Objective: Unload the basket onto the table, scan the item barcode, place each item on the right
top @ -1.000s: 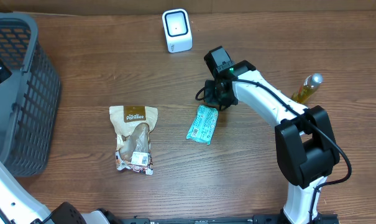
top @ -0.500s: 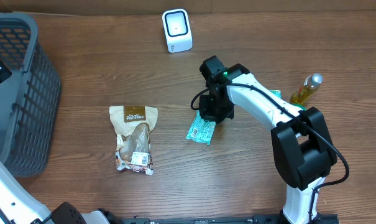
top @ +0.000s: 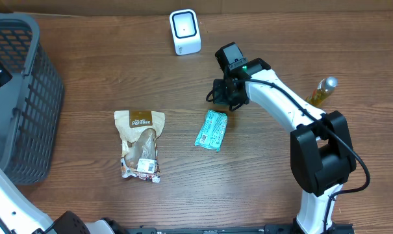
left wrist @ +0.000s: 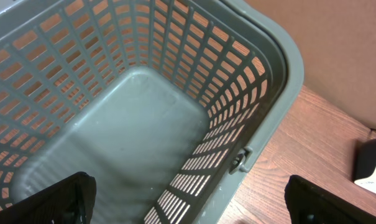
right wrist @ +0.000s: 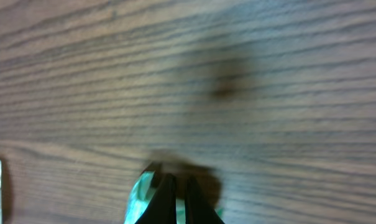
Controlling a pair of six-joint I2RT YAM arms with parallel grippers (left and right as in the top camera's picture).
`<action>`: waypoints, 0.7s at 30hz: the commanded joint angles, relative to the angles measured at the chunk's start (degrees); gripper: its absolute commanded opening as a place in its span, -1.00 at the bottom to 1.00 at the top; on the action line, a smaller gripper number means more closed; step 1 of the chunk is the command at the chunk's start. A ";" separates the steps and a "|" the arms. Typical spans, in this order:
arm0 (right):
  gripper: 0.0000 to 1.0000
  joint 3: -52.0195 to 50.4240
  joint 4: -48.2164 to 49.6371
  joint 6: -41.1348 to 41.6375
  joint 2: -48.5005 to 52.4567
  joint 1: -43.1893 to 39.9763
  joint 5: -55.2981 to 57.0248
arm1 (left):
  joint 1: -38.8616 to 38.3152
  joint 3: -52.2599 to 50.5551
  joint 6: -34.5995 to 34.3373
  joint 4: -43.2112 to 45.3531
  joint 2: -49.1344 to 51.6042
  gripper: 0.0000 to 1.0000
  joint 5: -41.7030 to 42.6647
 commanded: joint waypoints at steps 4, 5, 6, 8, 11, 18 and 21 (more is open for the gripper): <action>-0.93 0.52 0.24 -0.55 2.32 0.04 3.30 | -0.11 -0.33 -0.35 0.22 0.24 0.99 0.66; -0.92 0.48 -0.07 -0.57 2.84 0.04 2.89 | -0.11 -0.33 -0.35 0.20 0.24 0.99 0.66; -0.92 0.31 -0.44 -0.57 3.32 0.04 2.21 | -0.11 -0.33 -0.35 0.22 0.24 0.99 0.66; -0.93 -0.02 -1.77 -0.57 3.56 0.04 0.09 | -0.11 -0.33 -0.35 0.20 0.24 0.99 0.66; -0.93 -0.02 -3.72 -0.61 3.52 0.04 -2.47 | -0.11 -0.33 -0.35 0.20 0.24 0.99 0.66; -0.92 0.07 -7.06 -4.63 3.52 0.02 -12.79 | -0.11 -0.33 -0.35 0.20 0.24 0.99 0.66; -0.93 1.03 -10.45 -5.57 3.48 0.02 -13.25 | -0.11 -0.33 -0.35 0.20 0.24 0.99 0.66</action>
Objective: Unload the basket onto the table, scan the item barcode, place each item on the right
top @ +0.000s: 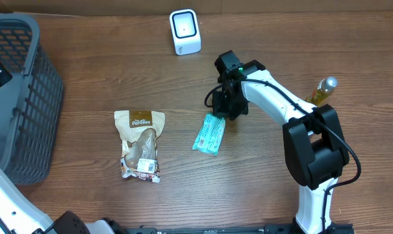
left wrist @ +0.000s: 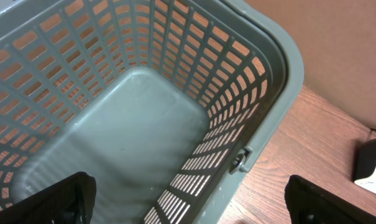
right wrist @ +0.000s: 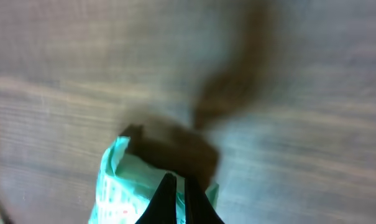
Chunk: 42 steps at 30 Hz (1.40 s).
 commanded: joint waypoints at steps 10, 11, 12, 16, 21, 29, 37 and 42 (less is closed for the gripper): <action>-0.32 12.83 -12.31 -4.02 -1.46 0.00 -3.45 | -0.11 -0.33 -0.35 0.20 0.24 0.99 0.66; -0.03 12.83 -12.22 -4.02 -1.46 0.00 -3.41 | -0.11 -0.33 -0.35 0.20 0.24 0.99 0.66; 0.24 12.81 -12.26 -4.00 -1.44 -0.02 -2.97 | -0.13 -0.33 -0.35 0.20 0.24 0.99 0.66; 0.64 12.70 -14.08 -3.48 -1.38 -0.07 -0.92 | -0.11 -0.33 -0.35 0.20 0.24 0.99 0.66; 0.66 11.91 -17.66 -1.99 -1.33 0.11 -0.92 | -0.11 -0.33 -0.35 0.17 0.24 0.99 0.66; 0.68 5.73 -15.65 1.44 -1.33 0.17 -0.96 | -0.11 -0.33 -0.35 0.17 0.24 0.99 0.66; 0.53 1.01 -10.84 2.75 -1.33 0.17 -1.66 | -0.11 -0.33 -0.35 0.17 0.24 0.99 0.66; 0.44 -1.68 -9.09 2.73 -1.33 0.17 -2.49 | -0.11 -0.33 -0.35 0.17 0.24 0.99 0.66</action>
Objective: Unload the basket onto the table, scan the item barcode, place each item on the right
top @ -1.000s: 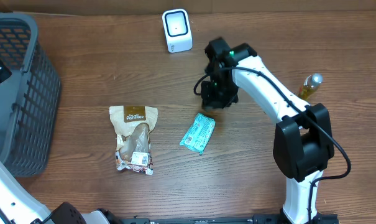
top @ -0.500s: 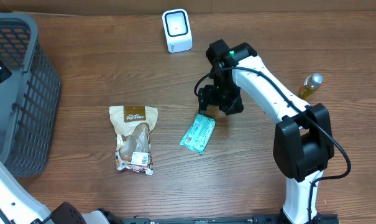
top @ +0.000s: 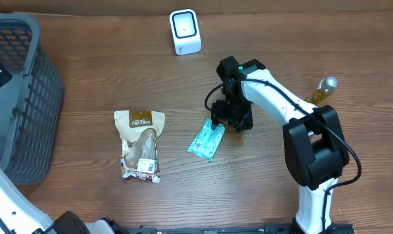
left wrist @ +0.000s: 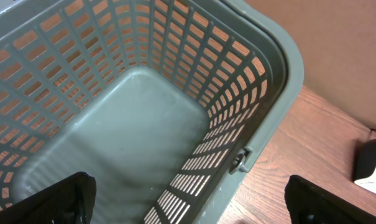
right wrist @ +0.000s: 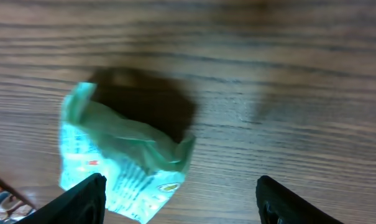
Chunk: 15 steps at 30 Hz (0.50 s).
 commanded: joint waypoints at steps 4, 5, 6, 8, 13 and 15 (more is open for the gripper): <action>0.29 -2.97 3.48 0.50 -1.22 0.15 -0.96 | -0.11 -0.33 -0.37 0.20 0.24 0.99 0.66; 0.24 -3.23 4.09 0.50 -1.22 0.15 -1.07 | -0.11 -0.33 -0.37 0.22 0.24 0.99 0.66; 0.20 -3.37 4.52 0.50 -1.22 0.15 -1.42 | -0.13 -0.33 -0.37 0.20 0.24 0.99 0.66; 0.16 -3.37 5.22 0.50 -1.22 0.15 -2.36 | -0.11 -0.33 -0.37 0.20 0.24 0.99 0.66; 0.09 -3.37 6.86 1.55 -1.22 0.15 -3.56 | -0.11 -0.33 -0.37 0.22 0.24 0.99 0.66; 0.09 -3.37 7.23 1.79 -1.22 0.15 -3.23 | -0.11 -0.33 -0.37 0.22 0.24 0.99 0.66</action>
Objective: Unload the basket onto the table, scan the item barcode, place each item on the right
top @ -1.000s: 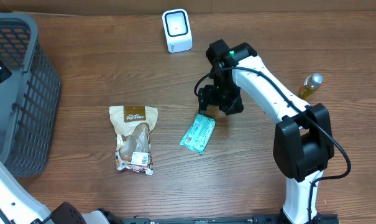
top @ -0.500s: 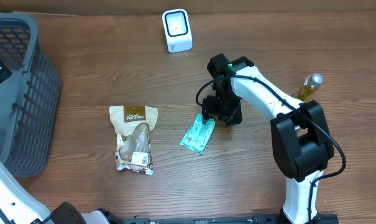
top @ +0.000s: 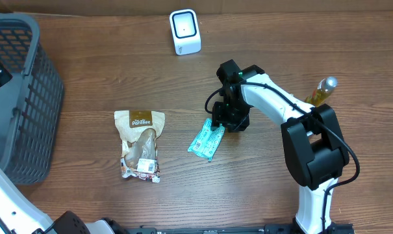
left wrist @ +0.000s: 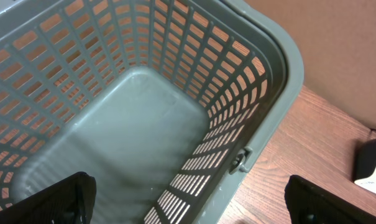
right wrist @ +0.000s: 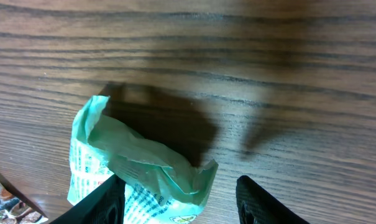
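A green packet [top: 206, 140] lies flat and slanted on the wooden table; in the right wrist view the green packet [right wrist: 138, 167] shows its crumpled upper end. My right gripper [top: 225, 121] is low over that end, open. In its own view the right gripper [right wrist: 184, 202] has one finger [right wrist: 104, 200] over the packet and the other finger [right wrist: 262, 199] over bare wood. The white scanner [top: 184, 31] stands at the back of the table. My left gripper [left wrist: 191, 205] hangs open over the grey basket [left wrist: 144, 118].
A brown snack bag [top: 140, 144] lies left of the packet. The grey basket [top: 14, 97] fills the table's left end. A yellow bottle [top: 321, 91] stands at the right, behind the right arm.
The right gripper's fingers stand closer together and nearer the packet's upper end. The packet lies where it did. The left arm has not moved.
First the right gripper was shut over bare wood just beyond the packet's far end. Then its shut tip was at that end and the packet had shifted. Later it stood open there, the packet slanted further down-left. Now its fingers straddle the end more narrowly.
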Controlling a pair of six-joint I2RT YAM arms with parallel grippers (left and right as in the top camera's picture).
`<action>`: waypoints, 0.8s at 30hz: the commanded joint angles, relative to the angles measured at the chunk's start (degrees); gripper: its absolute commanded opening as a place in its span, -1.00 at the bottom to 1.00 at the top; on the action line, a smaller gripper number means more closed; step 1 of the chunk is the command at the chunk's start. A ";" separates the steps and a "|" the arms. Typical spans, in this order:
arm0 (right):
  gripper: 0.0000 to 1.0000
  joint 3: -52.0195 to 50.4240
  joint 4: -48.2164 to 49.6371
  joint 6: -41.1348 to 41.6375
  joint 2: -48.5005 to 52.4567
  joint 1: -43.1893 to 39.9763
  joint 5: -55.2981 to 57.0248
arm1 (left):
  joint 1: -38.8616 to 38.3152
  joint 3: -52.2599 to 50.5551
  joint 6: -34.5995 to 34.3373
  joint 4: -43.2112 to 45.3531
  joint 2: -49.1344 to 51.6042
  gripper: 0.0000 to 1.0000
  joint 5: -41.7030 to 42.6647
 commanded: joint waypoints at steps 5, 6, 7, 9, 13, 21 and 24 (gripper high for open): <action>0.07 -0.44 1.03 1.11 -1.22 0.20 -0.15 | -0.11 -0.33 -0.35 0.20 0.24 0.99 0.63; 0.06 -0.44 1.01 1.11 -1.22 0.20 -0.15 | -0.11 -0.33 -0.35 0.22 0.24 0.99 0.63; 0.05 -0.44 1.03 1.09 -1.22 0.20 -0.15 | -0.11 -0.33 -0.35 0.22 0.24 0.99 0.63; 0.05 -0.44 1.20 1.07 -1.22 0.20 -0.09 | -0.11 -0.33 -0.35 0.22 0.24 0.99 0.63; 0.02 -0.44 1.40 1.09 -1.20 0.20 0.28 | -0.11 -0.33 -0.35 0.20 0.24 0.99 0.63; 0.02 -0.44 1.64 1.07 -1.20 2.16 0.33 | -0.11 -0.33 -0.35 0.20 0.24 0.99 0.63; -0.05 -0.44 2.51 1.86 -1.20 3.45 2.86 | -0.11 -0.33 -0.35 0.22 0.24 0.99 0.63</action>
